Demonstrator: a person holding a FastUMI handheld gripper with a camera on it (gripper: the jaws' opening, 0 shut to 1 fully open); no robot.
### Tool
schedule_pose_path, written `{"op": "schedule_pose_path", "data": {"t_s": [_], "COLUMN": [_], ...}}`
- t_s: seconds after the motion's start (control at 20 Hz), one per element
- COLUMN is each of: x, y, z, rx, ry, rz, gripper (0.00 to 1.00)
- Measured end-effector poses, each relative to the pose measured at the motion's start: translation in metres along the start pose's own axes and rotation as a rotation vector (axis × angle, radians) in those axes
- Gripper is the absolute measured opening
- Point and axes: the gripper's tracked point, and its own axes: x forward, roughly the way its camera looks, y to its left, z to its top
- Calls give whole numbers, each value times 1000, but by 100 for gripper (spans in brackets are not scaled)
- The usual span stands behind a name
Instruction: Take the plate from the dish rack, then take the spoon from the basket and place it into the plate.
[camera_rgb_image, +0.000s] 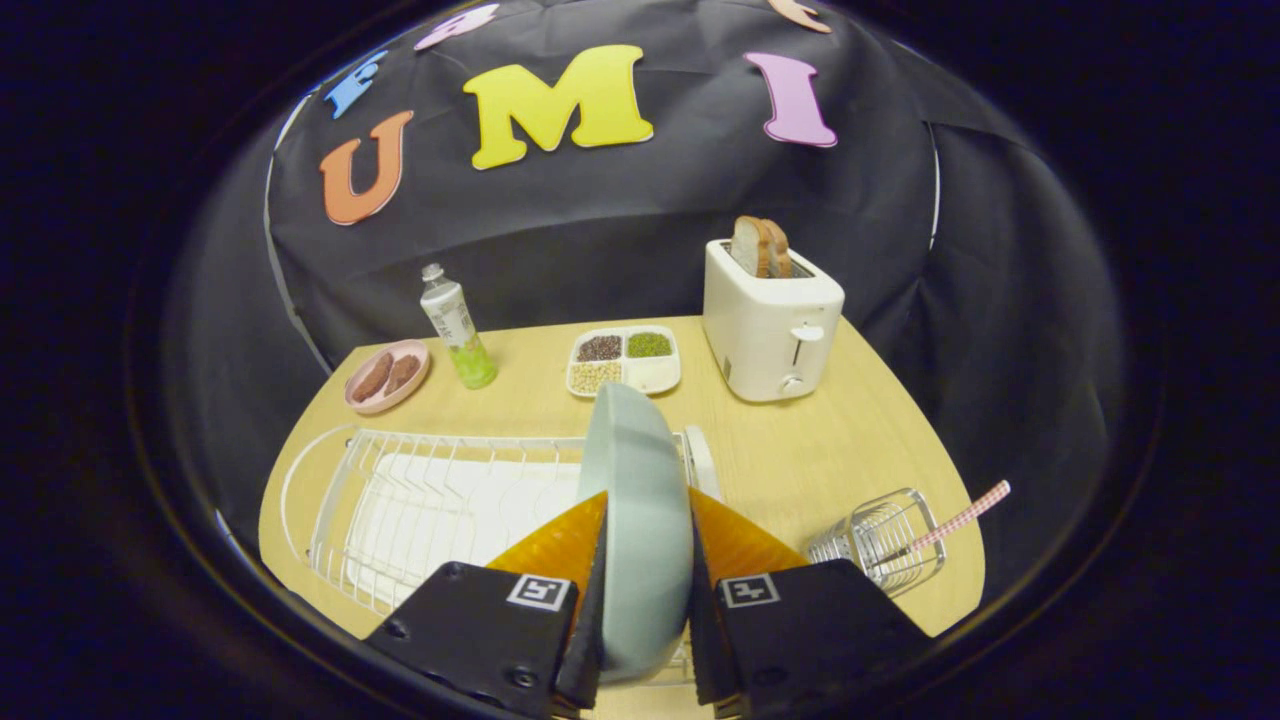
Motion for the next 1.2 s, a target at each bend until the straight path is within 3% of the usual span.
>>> {"op": "schedule_pose_path", "data": {"t_s": [0.3, 0.55, 0.8, 1.2], "x": [-14, -36, -75, -122], "y": [3, -9, 13, 17], "z": [14, 36, 40, -28], "rx": [-20, -72, -64, 33], "ry": [-18, -64, -122, -120], "rz": [-67, -187, -77, 134], "gripper": [38, 37, 32, 32]}}
